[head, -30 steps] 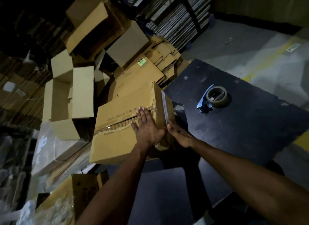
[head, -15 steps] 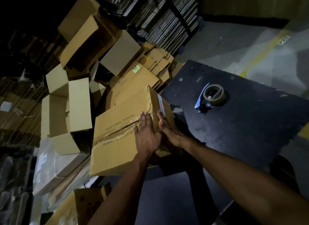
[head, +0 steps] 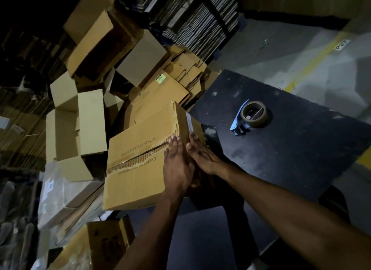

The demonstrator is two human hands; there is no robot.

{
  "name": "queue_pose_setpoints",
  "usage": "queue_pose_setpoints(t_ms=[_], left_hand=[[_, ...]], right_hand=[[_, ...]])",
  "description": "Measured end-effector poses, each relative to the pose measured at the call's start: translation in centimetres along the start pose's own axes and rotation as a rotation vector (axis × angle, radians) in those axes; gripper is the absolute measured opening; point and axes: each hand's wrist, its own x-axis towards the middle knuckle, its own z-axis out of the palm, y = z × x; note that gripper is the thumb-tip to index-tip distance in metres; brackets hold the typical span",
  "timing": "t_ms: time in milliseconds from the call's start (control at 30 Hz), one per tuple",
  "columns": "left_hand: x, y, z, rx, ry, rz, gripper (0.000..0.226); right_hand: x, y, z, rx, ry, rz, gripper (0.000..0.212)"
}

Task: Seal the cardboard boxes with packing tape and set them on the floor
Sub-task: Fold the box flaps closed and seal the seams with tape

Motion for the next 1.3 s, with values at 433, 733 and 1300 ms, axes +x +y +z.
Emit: queue_pose_setpoints(t_ms=[433,733,1300], left_hand=[[1.0,5.7,-0.7,-0.774,0.664,-0.362,0.034],[-1.5,3.1,-4.5,-0.939,0.775,-0.671,0.03],[-23.7,-16.6,1.5,-1.133,1.184,-1.054,0.043]], right_hand=[[2.3,-5.3,-3.8,0.054,-0.098,0.085,0.057],[9.0,-8.8,-6.1,-0.863,-0.066,0.111,0.067],[1.5,-14.1,22.1,-1.225,-0.637,-0.68,0.085]])
